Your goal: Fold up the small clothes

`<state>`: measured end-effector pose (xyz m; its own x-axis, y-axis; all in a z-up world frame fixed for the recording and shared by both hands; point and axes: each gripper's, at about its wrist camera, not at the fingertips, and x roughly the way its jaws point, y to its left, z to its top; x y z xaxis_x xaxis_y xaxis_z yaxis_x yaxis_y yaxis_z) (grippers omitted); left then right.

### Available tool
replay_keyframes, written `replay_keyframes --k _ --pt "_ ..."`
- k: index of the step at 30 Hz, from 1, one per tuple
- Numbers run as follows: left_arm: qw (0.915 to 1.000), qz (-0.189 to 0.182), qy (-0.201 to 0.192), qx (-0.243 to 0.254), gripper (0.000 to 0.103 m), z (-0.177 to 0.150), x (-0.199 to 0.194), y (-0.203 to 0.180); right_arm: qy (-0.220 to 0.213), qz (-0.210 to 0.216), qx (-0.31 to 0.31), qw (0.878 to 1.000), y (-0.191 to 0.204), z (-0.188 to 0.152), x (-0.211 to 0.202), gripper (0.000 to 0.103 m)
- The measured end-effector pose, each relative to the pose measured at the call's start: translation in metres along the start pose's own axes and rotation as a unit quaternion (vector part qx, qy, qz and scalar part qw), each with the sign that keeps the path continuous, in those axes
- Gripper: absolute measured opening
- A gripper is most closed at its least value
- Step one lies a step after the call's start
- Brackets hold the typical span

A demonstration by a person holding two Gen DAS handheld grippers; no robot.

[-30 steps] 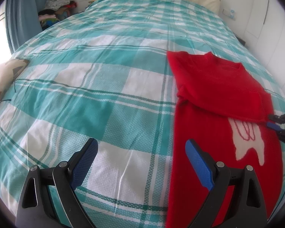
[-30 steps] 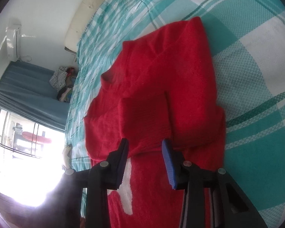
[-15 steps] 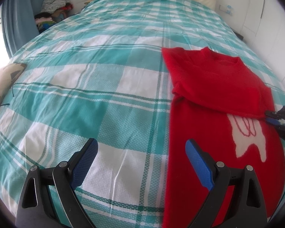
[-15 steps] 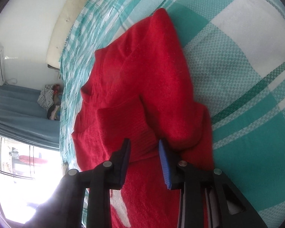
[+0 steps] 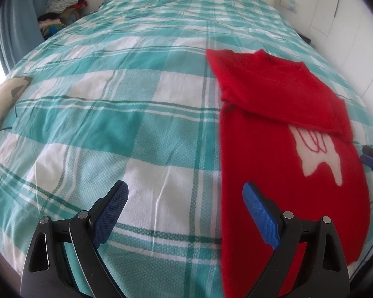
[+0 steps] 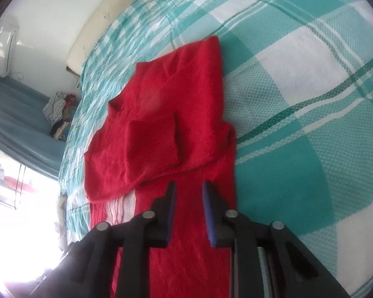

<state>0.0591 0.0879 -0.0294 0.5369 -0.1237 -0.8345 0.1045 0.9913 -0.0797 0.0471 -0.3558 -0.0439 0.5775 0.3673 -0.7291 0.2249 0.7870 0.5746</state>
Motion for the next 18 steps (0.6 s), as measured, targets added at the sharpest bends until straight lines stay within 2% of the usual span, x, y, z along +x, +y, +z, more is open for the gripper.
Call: replay_keyframes --k 2,4,6,9,11,13,15,16,17,18 --pt "0.9984 -0.05 0.024 -0.013 0.094 -0.024 -0.01 0.002 0.007 -0.007 -0.052 0.999 0.007 -0.021 -0.025 0.05" --pt "0.9947 -0.088 0.049 -0.022 0.094 -0.052 -0.017 0.0 0.025 -0.012 -0.092 0.995 0.009 -0.049 -0.048 0.051" --pt "0.9919 -0.106 0.066 -0.02 0.092 -0.076 -0.022 -0.007 0.05 -0.012 -0.116 0.992 0.006 -0.079 -0.064 0.051" --pt "0.9908 -0.118 0.067 -0.003 0.089 -0.091 -0.029 -0.025 0.088 -0.008 -0.116 0.989 -0.004 -0.119 -0.071 0.051" --pt "0.9909 -0.112 0.074 0.014 0.073 -0.095 -0.027 -0.035 0.101 0.001 -0.106 0.989 -0.009 -0.138 -0.067 0.051" --pt "0.9919 -0.101 0.075 0.02 0.067 -0.097 -0.027 -0.038 0.108 0.015 -0.106 0.988 -0.009 -0.15 -0.057 0.051" --pt "0.9914 -0.103 0.078 0.017 0.043 -0.095 -0.025 -0.038 0.111 0.023 -0.104 0.988 -0.008 -0.158 -0.045 0.051" --pt "0.9906 -0.109 0.082 0.014 0.018 -0.096 -0.024 -0.038 0.115 0.034 -0.107 0.987 -0.006 -0.161 -0.039 0.051" --pt "0.9898 -0.113 0.086 0.009 0.006 -0.097 -0.022 -0.037 0.125 0.031 -0.119 0.984 -0.002 -0.164 -0.032 0.04" --pt "0.9897 -0.114 0.087 0.005 0.005 -0.098 -0.023 -0.036 0.133 0.015 -0.13 0.982 0.0 -0.167 -0.029 0.021"
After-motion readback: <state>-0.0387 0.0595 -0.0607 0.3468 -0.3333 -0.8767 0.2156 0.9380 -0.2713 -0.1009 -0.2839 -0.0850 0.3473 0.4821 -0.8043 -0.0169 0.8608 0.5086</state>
